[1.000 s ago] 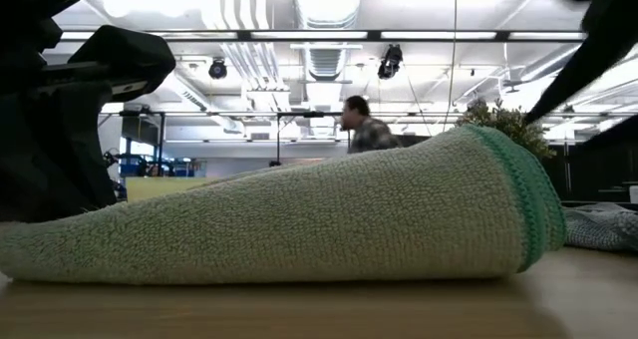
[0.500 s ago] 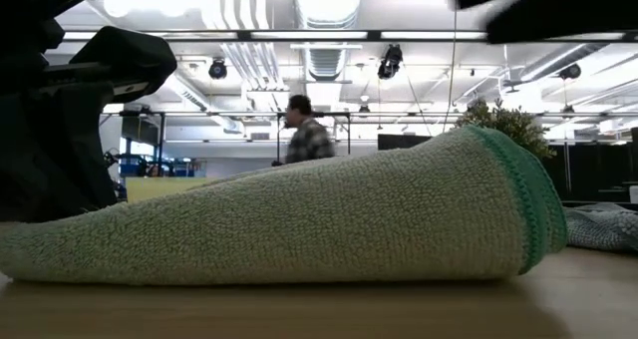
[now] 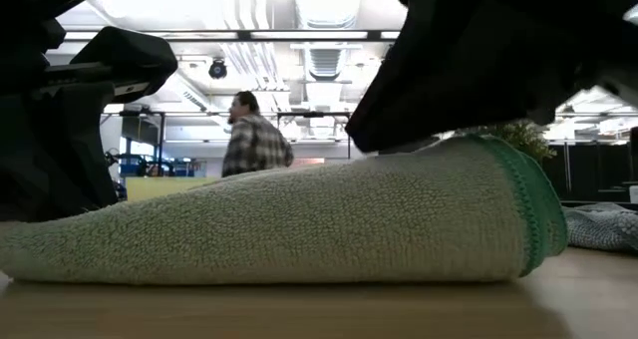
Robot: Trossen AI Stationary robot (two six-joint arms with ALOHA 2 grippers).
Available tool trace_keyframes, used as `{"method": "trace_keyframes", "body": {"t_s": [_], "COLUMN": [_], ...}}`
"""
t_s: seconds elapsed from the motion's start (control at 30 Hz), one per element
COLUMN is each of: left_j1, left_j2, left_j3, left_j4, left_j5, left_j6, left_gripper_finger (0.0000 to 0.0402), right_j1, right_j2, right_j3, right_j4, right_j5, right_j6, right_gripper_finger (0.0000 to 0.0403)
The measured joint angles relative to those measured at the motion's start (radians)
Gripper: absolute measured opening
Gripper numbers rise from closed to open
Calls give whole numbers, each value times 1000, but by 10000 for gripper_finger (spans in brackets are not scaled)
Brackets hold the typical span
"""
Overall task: Roll microfiber towels into tight, uniform cylinder then place into a basket
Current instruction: Roll the green towel
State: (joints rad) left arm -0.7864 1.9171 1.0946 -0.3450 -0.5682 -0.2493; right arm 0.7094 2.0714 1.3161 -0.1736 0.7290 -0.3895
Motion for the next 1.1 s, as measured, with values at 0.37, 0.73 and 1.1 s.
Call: {"method": "trace_keyframes", "body": {"t_s": [0.37,0.73,1.1], "left_j1": [1,-8,-13], "left_j2": [0,-5,-32], "left_j3": [3,4,4], "left_j4": [-2,-27,-49], "left_j5": [-1,11,33], "left_j6": [-1,-6,-5], "left_gripper_finger": [0,0,28], "right_j1": [-1,-3,-11], "right_j2": [74,112,108], "right_j3": [-5,-1,-3], "right_j4": [2,-28,-33], "right_j5": [-152,-161,-245], "right_j6": [19,151,206], "right_gripper_finger": [9,9,9]}}
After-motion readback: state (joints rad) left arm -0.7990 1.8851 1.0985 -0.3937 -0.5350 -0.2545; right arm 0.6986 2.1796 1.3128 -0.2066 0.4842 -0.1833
